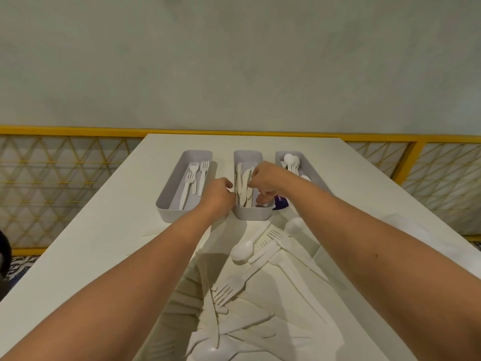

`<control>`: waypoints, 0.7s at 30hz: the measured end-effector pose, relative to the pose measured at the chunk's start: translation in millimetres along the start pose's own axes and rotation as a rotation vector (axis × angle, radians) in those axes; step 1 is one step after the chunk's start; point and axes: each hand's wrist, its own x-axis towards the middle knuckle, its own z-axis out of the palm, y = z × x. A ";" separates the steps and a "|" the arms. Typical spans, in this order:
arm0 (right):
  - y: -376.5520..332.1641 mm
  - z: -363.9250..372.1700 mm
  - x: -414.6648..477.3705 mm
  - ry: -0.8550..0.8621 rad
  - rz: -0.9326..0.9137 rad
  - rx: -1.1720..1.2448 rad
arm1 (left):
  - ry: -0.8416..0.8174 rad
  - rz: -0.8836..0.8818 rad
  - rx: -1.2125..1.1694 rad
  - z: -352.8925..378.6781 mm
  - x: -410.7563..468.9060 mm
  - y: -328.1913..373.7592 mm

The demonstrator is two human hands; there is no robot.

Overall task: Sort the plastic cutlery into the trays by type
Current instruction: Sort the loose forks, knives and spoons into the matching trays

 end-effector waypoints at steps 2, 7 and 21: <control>-0.2 -5.9 -6.3 -0.021 0.003 -0.050 | 0.066 0.068 0.042 -0.7 -4.2 1.5; 14.3 -21.1 -26.8 -0.062 0.014 -0.213 | 0.016 0.162 0.207 -9.6 -20.1 5.1; 82.6 6.2 -56.9 -0.062 -0.097 -0.549 | -0.391 -0.017 0.519 -2.2 -66.1 -13.3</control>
